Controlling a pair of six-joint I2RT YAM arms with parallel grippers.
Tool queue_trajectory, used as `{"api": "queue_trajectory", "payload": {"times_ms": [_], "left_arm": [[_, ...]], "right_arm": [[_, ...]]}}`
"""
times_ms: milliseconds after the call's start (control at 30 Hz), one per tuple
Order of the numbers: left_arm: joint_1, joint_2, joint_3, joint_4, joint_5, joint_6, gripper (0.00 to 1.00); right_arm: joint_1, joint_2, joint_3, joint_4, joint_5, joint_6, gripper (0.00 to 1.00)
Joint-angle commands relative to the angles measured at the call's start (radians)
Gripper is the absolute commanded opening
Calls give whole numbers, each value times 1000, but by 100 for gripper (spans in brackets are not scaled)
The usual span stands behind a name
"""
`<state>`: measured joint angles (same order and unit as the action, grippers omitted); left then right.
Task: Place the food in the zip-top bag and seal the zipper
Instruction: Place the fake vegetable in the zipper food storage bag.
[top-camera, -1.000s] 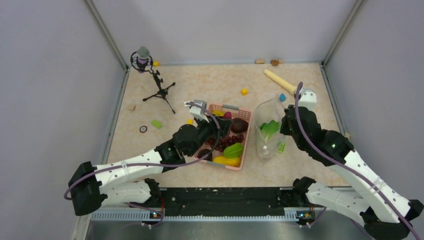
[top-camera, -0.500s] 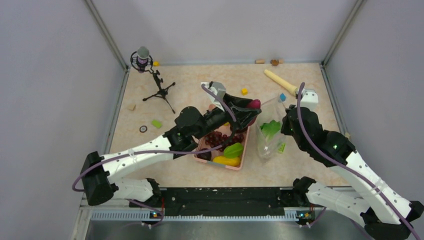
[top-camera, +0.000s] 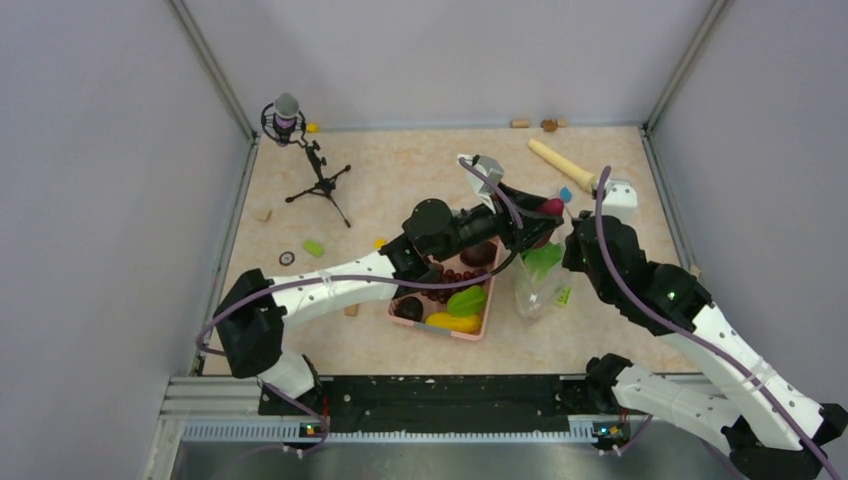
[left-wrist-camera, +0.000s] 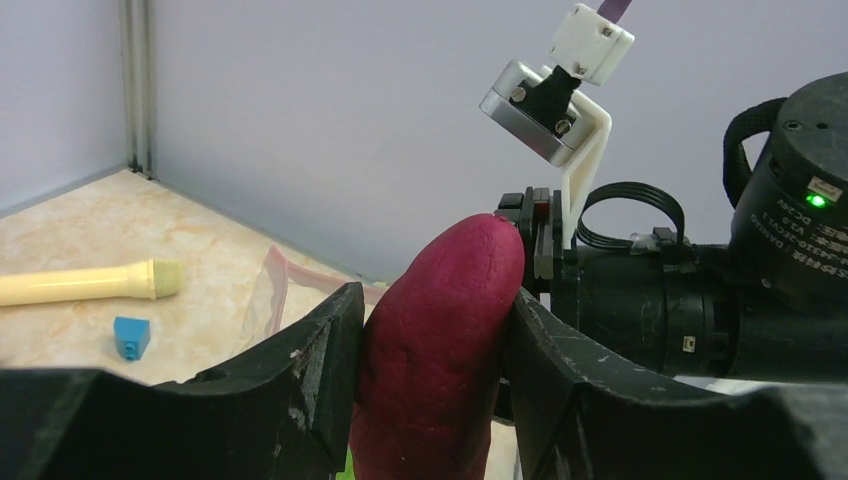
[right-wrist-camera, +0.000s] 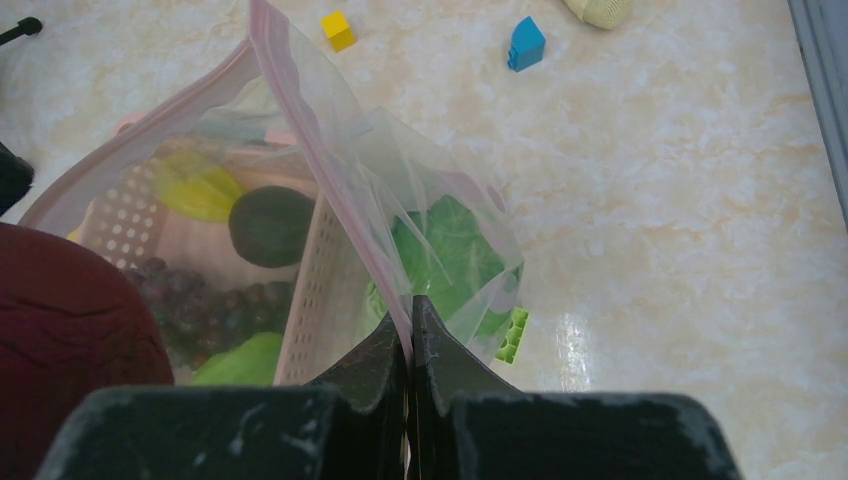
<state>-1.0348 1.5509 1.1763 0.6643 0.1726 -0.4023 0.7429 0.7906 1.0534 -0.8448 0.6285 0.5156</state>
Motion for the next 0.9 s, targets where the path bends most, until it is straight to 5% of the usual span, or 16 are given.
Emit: {"api": "queue_trajectory", "payload": {"times_ms": [0, 167, 300, 367, 600, 867], "left_arm": [[-2, 36, 54, 109, 19, -38, 0], [0, 65, 61, 73, 8, -21, 12], [-1, 55, 56, 27, -1, -2, 63], [-1, 46, 52, 10, -4, 3, 78], [-1, 30, 58, -80, -19, 21, 97], [0, -21, 51, -171, -2, 18, 97]], "right_arm": [[-1, -13, -3, 18, 9, -12, 0], [-1, -12, -7, 22, 11, -9, 0], [-1, 2, -8, 23, 7, -13, 0], [-1, 1, -8, 23, 5, -13, 0], [-1, -12, -8, 23, 14, -11, 0], [-1, -26, -9, 21, 22, -11, 0]]}}
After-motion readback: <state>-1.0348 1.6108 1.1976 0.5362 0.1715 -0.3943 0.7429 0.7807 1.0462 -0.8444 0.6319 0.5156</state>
